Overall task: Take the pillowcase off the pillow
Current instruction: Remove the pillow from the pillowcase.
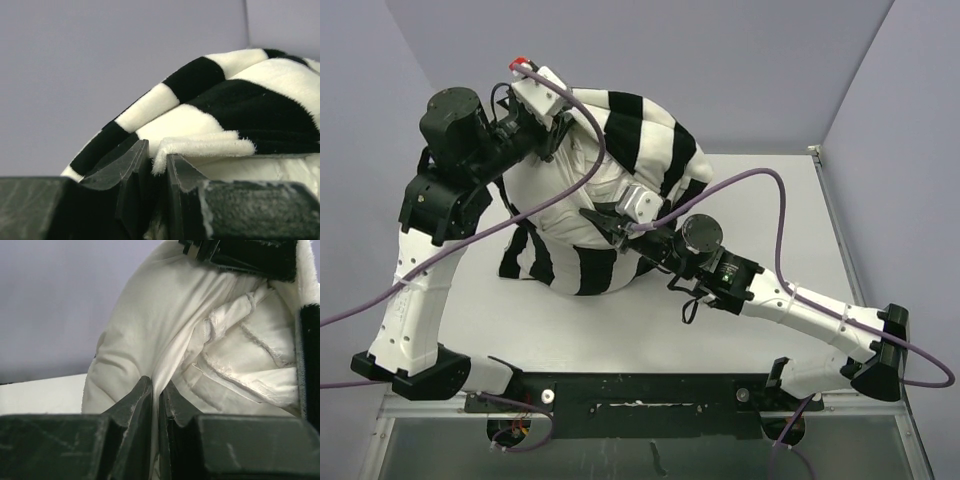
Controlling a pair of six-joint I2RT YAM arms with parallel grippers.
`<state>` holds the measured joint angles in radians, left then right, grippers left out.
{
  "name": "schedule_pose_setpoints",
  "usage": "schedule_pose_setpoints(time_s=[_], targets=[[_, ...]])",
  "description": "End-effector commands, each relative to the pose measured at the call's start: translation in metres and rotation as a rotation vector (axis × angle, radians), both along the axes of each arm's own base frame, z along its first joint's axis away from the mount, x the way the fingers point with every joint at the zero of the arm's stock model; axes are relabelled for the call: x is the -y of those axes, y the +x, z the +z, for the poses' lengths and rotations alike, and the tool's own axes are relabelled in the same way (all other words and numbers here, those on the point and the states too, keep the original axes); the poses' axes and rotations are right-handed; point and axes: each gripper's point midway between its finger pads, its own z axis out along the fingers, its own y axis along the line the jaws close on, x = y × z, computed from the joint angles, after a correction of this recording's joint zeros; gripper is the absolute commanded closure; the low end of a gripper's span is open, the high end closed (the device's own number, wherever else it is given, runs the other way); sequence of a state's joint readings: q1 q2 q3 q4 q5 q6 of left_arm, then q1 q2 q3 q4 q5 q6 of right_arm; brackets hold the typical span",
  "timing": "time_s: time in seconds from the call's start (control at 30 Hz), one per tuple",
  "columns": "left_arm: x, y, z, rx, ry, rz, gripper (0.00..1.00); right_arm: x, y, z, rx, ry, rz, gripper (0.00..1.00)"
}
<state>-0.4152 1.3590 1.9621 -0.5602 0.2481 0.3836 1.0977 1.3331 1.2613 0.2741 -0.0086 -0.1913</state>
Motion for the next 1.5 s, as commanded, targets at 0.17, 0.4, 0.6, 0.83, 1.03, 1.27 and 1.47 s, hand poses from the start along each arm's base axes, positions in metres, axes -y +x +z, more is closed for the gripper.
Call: schedule_pose_setpoints(time_s=[0.17,0.4,0.6,0.83,1.03,1.27,1.47], targets=[[0.009,-0.009,-0.013,-0.356,-0.114,-0.052,0.95,0.023,-0.055,-0.15,-0.302,-0.382,0.122,1.0],[0.047,-0.039,-0.071,-0.692,-0.142,-0.267,1.0,0.048,-0.068,-0.038,-0.193,-0.244,0.239,0.7],[0.063,-0.05,-0.076,-0.818,-0.197,-0.36,1.0,0.051,-0.075,0.021,-0.086,-0.23,0.286,0.34],[0.064,-0.057,-0.078,-0.831,-0.198,-0.379,1.0,0.051,-0.054,0.044,-0.018,-0.272,0.248,0.27],[0.061,-0.062,-0.077,-0.814,-0.193,-0.379,1.0,0.061,-0.04,0.072,0.047,-0.263,0.225,0.26],[0.059,-0.059,-0.08,-0.802,-0.18,-0.359,1.0,0.065,-0.046,0.109,0.139,-0.225,0.253,0.25],[0.06,-0.057,-0.081,-0.799,-0.182,-0.36,1.0,0.057,-0.023,0.093,0.096,-0.295,0.223,0.24]])
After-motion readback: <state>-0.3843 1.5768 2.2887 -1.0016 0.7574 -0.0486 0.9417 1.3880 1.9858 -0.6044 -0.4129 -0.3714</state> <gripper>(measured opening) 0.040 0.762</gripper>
